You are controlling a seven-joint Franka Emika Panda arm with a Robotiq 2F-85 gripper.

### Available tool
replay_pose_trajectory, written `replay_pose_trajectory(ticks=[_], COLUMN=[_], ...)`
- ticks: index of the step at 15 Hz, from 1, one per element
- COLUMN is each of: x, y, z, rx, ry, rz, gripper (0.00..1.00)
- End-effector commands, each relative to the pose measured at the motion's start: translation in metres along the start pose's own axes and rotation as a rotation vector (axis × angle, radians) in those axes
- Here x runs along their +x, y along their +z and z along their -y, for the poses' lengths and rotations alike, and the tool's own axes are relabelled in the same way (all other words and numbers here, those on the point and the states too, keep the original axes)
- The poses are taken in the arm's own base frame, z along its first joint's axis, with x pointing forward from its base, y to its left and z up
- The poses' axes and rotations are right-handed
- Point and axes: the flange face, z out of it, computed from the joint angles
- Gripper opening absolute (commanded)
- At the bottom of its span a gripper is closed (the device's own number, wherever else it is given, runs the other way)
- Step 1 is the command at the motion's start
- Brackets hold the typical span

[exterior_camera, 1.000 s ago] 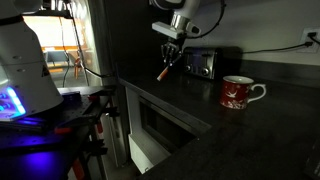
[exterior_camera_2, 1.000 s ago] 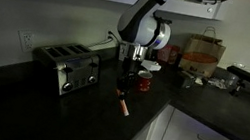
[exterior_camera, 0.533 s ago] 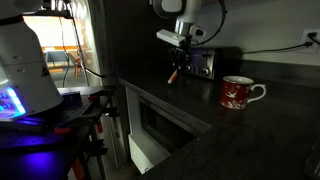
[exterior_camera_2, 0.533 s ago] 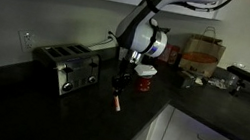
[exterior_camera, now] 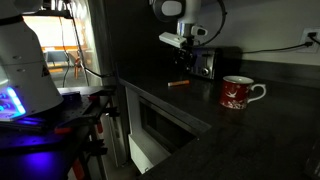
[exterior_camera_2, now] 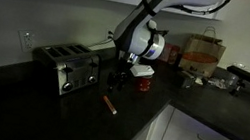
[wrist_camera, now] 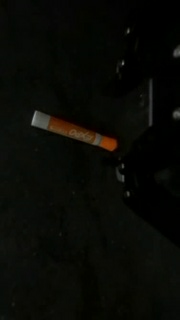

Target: Take the orange marker out of the maroon mug

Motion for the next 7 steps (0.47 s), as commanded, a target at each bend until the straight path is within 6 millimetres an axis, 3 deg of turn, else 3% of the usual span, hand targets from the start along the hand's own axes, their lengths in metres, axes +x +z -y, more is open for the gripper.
replay_pose_trajectory(ticks=[1, 7], x=[0.001, -0.007], y=[-0.020, -0.077], z=[0.001, 0.007], rx=[-0.025, -0.030], ry=[0.050, 0.110], rz=[-0.031, 0.034], gripper=[0.98, 1.00])
